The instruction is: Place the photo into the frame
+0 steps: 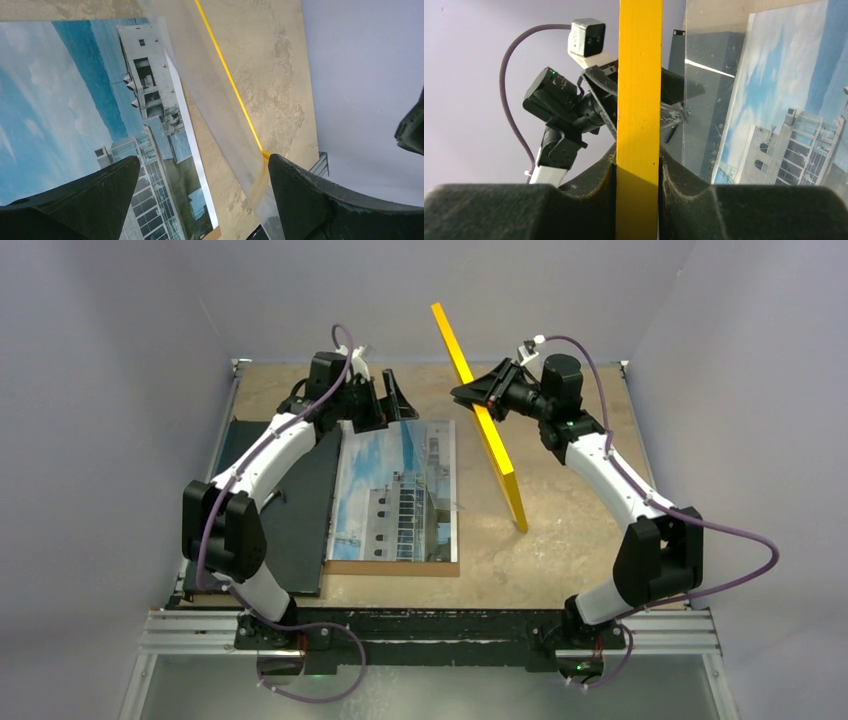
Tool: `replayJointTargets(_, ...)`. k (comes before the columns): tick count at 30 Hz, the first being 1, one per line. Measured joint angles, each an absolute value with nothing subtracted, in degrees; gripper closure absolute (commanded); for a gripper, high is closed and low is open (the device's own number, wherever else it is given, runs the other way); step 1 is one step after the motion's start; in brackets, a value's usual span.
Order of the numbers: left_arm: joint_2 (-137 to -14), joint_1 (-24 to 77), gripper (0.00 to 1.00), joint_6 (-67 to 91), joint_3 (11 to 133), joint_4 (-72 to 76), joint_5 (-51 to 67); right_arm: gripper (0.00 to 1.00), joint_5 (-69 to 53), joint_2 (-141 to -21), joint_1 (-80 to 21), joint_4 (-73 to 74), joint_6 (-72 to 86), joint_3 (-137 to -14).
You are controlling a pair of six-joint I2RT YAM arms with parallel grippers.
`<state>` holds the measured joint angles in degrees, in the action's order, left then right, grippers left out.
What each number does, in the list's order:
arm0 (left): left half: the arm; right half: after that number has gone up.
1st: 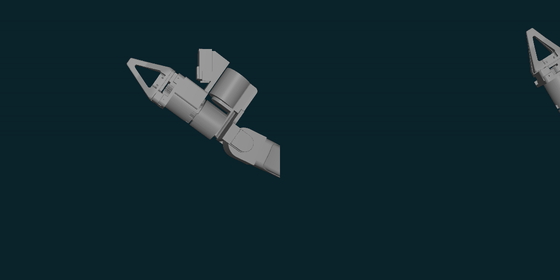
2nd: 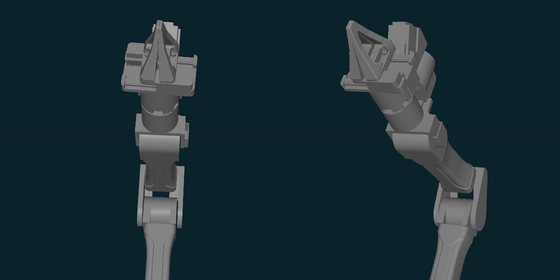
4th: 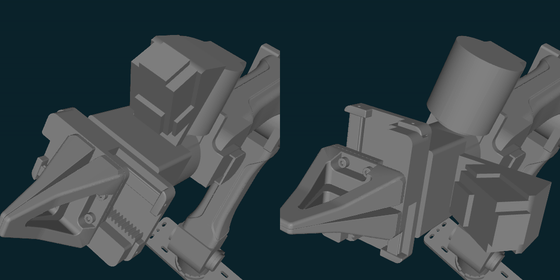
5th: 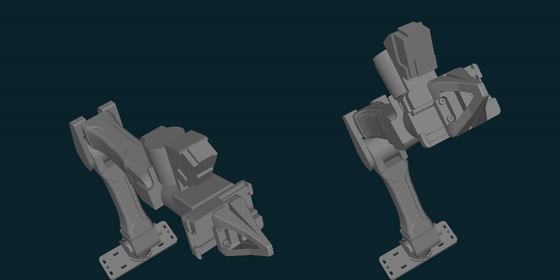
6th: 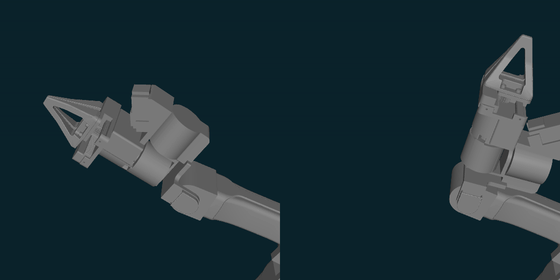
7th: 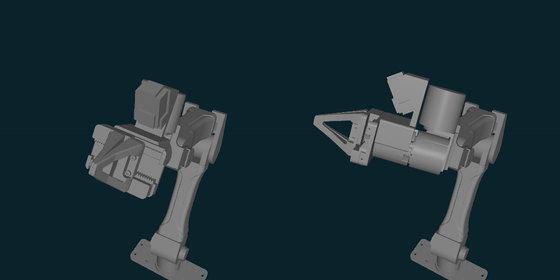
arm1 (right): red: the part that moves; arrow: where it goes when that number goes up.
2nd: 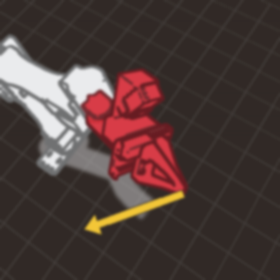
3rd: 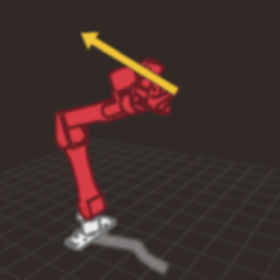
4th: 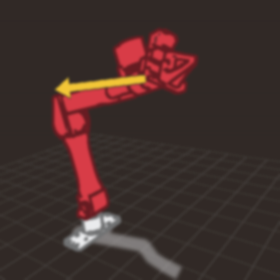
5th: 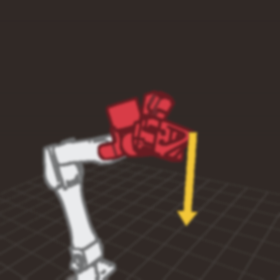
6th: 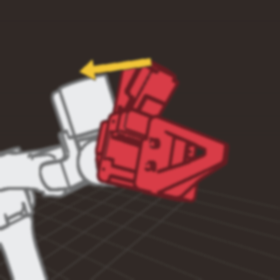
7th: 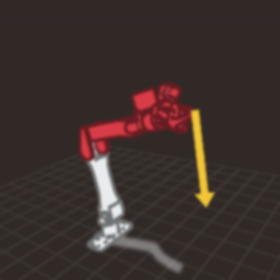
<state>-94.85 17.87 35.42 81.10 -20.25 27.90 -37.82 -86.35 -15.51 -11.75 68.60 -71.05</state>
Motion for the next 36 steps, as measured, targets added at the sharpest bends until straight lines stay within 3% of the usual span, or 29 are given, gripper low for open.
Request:
replayJointTargets(4, -96.2, 18.7, 0.06, 35.5, 81.1, -20.1, 27.7, 0.82, -36.9, -86.3, -16.1, -12.1, 68.7, -71.0)
replayJointTargets(6, -96.6, 19.1, 0.17, 35.6, 81.3, -20.1, 27.6, 0.82, -36.8, -86.3, -16.5, -12.3, 68.9, -71.0)
replayJointTargets(8, -96.9, 19.3, 0.37, 35.8, 81.8, -20.1, 27.6, 0.83, -36.7, -86.3, -17.0, -12.4, 69.1, -71.0)
replayJointTargets(12, -97.2, 19.5, 0.61, 36.5, 82.0, -18.6, 27.9, 0.83, -36.6, -86.4, -18.2, -13.0, 69.4, -70.7)
replayJointTargets(17, -97.6, 19.5, 0.86, 36.4, 82.8, -18.4, 28.2, 0.83, -36.5, -86.4, -18.9, -13.6, 69.4, -70.4)
replayJointTargets(21, -98.3, 19.5, 0.98, 36.5, 83.8, -18.9, 28.3, 0.83, -35.8, -86.4, -19.4, -13.6, 69.3, -70.4)
replayJointTargets(36, -99.8, 18.9, 1.00, 35.3, 91.3, -26.9, 31.4, 0.85, -30.6, -86.3, -22.3, -13.4, 67.9, -70.4)
